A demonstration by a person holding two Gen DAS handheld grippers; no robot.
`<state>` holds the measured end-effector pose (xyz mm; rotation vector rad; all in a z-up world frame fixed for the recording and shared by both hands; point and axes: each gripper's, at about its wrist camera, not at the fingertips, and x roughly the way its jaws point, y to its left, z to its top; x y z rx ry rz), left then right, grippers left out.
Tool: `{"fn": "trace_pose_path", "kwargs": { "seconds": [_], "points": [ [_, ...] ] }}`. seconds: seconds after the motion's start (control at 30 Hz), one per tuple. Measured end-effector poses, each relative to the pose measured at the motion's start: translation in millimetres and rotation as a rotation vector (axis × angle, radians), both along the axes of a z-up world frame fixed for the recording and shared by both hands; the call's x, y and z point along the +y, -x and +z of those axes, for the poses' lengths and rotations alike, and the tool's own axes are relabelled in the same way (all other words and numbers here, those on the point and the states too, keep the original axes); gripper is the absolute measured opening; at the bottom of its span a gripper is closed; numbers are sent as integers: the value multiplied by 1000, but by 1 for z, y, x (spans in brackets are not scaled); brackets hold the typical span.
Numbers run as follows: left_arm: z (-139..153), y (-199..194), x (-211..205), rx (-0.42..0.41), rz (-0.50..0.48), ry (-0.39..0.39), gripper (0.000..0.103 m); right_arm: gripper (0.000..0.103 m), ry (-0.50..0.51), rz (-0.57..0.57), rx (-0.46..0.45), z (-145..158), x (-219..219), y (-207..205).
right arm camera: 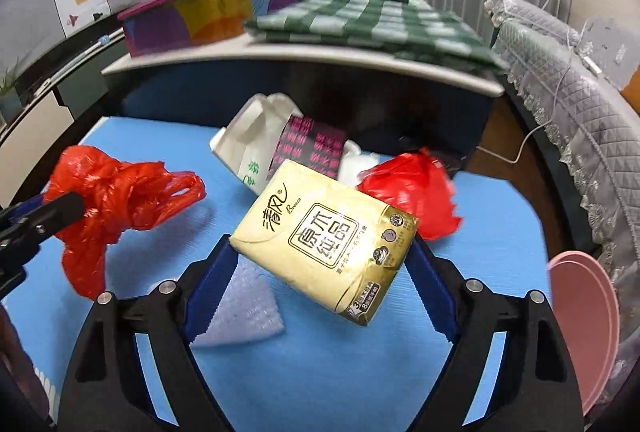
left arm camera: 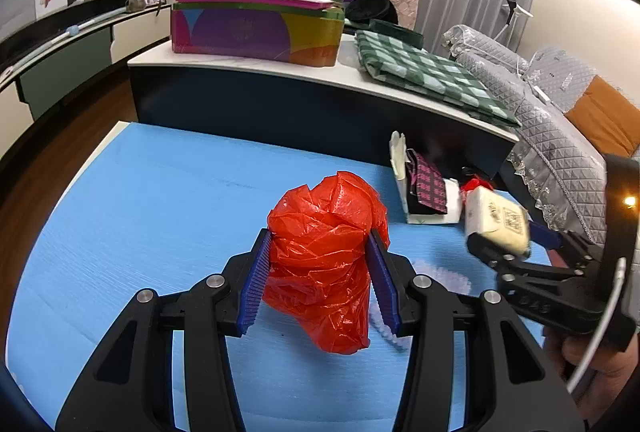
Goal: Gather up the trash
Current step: 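Carry the red bag and tissue pack in both grippers over the pink bin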
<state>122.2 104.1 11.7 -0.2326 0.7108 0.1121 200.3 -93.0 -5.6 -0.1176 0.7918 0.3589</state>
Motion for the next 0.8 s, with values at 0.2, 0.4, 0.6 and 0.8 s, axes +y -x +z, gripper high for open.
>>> {"fn": "trace_pose_path", "kwargs": {
  "seconds": [0.2,0.4,0.6,0.8],
  "points": [
    [9,7,-14,-27,-27,-8,47,83,-19,-20,-38,28,-25,17],
    [21,16,-28,-64,-53,-6,47,83,-16,-28,-94,66,-55,36],
    [31,25,-45,-97,-90,-19,47,83,-4,-36,-148,98,-89,49],
    [38,33,-62,-130,-127,-35,47,83,15,-54,-190,114,-124,55]
  ]
}}
